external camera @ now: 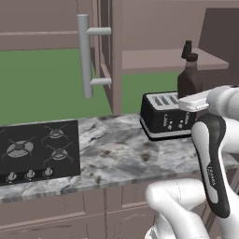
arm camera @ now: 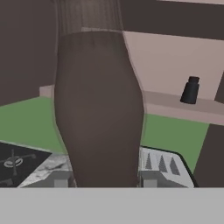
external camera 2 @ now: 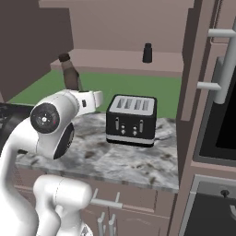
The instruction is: Move the syrup bottle and shaker from the cabinet to the dining counter.
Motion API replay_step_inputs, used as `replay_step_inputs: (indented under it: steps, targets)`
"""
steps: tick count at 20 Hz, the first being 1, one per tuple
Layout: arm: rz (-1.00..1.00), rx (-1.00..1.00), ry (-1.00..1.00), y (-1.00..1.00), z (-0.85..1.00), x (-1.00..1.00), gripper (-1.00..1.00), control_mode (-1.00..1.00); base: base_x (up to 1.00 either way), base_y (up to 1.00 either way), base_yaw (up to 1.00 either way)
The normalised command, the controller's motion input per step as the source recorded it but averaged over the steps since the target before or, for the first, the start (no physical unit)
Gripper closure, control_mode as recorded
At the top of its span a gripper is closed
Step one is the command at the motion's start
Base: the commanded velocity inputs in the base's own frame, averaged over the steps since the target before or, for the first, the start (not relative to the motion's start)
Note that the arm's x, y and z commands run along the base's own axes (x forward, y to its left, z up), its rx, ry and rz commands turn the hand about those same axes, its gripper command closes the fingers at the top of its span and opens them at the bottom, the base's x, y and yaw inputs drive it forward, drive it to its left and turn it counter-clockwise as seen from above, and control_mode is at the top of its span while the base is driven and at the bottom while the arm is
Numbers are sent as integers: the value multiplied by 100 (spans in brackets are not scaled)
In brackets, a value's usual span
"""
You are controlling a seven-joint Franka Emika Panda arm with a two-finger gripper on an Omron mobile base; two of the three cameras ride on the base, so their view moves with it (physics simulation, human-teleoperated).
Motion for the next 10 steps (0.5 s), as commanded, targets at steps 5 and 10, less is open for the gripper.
replay_step_inputs:
  steps: [5, 10]
  targets:
    - [0, 0, 0, 0, 0, 0, 100, 100, -53, 0, 2]
    - [0, 0, 0, 0, 0, 0, 100, 100, -95, 5, 21]
